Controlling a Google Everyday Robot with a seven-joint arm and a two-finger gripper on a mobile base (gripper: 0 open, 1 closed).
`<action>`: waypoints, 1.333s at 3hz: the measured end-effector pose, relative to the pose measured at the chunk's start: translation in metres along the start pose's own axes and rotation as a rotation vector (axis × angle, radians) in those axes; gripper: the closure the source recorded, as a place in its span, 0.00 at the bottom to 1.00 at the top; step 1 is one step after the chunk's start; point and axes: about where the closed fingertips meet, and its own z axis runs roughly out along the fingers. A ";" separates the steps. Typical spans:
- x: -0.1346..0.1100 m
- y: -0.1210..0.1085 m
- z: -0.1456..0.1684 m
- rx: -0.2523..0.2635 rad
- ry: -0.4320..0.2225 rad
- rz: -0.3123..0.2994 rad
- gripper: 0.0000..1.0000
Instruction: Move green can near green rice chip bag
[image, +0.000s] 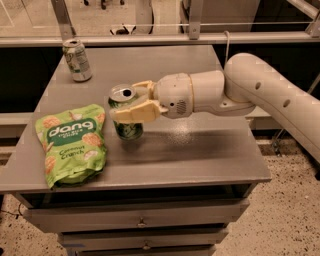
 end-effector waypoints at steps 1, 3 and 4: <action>0.013 0.011 0.011 -0.025 0.007 0.017 0.82; 0.027 0.019 0.016 -0.036 0.010 0.033 0.35; 0.031 0.021 0.017 -0.040 0.005 0.043 0.13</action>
Offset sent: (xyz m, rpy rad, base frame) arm -0.0226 0.0106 -0.0329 -0.0100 0.0385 0.0289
